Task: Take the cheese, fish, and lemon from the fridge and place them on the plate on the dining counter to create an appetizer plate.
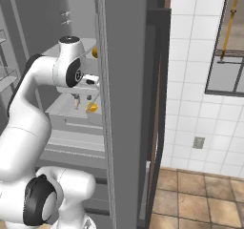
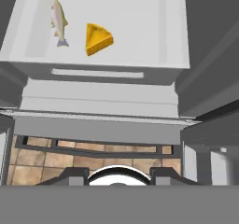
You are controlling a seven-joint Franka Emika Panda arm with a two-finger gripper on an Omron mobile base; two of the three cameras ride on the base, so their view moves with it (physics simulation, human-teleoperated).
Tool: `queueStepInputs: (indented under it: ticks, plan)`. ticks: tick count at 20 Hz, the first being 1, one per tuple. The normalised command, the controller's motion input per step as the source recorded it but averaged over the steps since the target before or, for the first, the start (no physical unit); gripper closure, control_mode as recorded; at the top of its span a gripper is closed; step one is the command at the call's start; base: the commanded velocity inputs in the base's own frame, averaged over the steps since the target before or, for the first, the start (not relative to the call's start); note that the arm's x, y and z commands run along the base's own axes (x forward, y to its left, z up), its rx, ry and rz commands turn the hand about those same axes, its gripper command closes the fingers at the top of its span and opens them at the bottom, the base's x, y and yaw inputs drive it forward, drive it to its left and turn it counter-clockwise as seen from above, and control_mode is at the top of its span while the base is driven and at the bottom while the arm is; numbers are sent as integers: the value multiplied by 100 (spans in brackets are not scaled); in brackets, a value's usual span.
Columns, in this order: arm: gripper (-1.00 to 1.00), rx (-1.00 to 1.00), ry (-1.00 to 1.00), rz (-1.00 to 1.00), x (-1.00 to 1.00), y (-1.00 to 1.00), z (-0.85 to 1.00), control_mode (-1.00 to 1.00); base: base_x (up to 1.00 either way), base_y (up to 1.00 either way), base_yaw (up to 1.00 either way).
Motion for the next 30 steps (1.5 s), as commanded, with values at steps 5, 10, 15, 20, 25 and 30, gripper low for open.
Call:
queueStepInputs:
  ticks: [5,10,15,20,25,30]
  plan:
    - [-100,0,-4,0,0,-3,-2,-100,0,0,0]
    - [-100,2,-10,0,-10,-7,2,-100,0,0,0]
    - [-100,0,-24,0,-9,20,28,-100,0,0,0]
    - [-100,-4,-21,0,0,47,39,-100,0,0,0]
    - [-100,-4,-18,0,0,48,42,-100,0,0,0]
    - [-100,0,-6,0,4,31,45,-100,0,0,0]
